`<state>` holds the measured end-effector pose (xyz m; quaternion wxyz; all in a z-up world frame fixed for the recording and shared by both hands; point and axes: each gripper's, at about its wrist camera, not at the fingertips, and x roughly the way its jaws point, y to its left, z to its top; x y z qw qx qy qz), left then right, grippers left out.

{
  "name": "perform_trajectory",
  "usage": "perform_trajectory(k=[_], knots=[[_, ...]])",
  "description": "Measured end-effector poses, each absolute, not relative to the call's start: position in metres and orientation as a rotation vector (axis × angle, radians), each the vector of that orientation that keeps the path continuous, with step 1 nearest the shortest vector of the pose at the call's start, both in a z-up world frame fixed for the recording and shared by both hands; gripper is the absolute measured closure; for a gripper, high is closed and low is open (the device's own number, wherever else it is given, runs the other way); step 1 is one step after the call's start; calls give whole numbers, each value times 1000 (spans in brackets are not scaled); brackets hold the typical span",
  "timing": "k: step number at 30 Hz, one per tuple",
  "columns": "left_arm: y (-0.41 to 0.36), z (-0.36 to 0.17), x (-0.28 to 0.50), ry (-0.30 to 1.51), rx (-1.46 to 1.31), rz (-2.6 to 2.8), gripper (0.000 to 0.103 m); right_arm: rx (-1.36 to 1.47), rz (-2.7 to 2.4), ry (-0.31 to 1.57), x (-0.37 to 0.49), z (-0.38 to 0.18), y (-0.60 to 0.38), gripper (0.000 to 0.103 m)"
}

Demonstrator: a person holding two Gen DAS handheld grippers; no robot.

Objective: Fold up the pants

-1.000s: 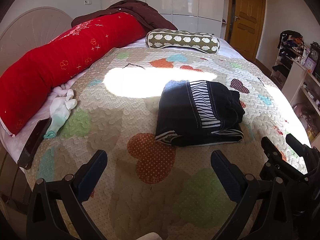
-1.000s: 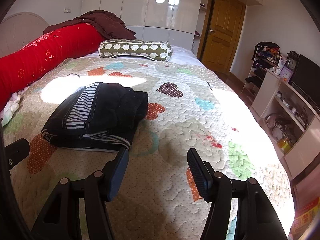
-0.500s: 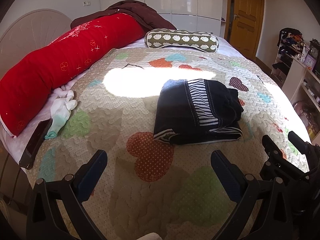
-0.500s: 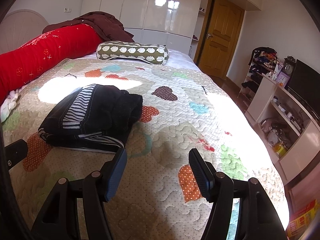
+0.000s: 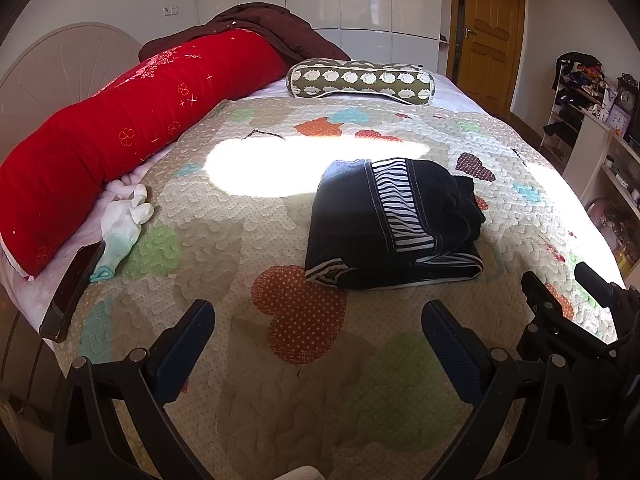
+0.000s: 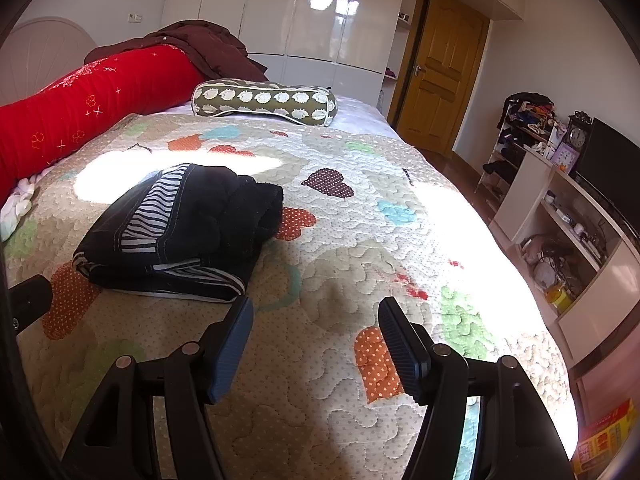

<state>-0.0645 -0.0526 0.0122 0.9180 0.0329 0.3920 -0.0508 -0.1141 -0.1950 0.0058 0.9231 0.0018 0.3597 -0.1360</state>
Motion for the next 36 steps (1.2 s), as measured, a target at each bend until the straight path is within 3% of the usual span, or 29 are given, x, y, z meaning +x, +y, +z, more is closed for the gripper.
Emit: perform_trajectory(k=[36], knots=[[-57,-2,-58,824,80,-111,0,20,-257,771,-110,-3,-198,33]])
